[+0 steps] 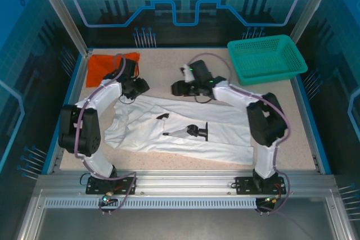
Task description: Fold and stack the t-shirts
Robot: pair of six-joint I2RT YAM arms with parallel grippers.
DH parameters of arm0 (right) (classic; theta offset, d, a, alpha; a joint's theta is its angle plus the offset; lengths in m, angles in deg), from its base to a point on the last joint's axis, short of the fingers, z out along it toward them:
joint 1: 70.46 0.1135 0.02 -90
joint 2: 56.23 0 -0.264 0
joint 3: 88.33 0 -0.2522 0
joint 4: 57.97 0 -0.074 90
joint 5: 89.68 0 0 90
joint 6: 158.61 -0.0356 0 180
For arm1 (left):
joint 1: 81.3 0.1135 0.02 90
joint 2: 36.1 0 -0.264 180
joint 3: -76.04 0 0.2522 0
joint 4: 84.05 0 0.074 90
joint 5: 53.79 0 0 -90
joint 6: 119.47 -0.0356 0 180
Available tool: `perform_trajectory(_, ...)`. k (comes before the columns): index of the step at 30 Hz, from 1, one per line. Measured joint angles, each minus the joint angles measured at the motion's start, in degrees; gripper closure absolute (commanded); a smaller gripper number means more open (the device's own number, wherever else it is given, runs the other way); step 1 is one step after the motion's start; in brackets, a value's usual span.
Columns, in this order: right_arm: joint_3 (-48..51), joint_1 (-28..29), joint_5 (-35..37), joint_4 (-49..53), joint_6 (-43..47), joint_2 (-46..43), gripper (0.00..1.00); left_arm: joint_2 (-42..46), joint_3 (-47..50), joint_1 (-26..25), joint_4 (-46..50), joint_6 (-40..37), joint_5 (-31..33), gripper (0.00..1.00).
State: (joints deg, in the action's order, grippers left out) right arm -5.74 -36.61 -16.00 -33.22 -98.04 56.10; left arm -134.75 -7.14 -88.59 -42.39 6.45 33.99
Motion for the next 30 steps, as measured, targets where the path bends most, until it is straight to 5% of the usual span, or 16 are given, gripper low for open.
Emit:
perform_trajectory(10,-20.72,3.74,-1.90,14.45,7.17,18.53,0.55,-6.29,1.97,0.79,-1.29,1.77,-1.66,0.61)
perform_trajectory(21,-29.53,6.75,-1.64,21.79,10.47,24.76,0.58,-6.32,3.72,3.50,-2.99,4.70,-1.75,0.65)
perform_trajectory(30,-32.39,7.58,0.46,24.20,12.35,27.71,0.70,-6.73,3.72,3.65,-3.69,4.72,-2.25,0.66)
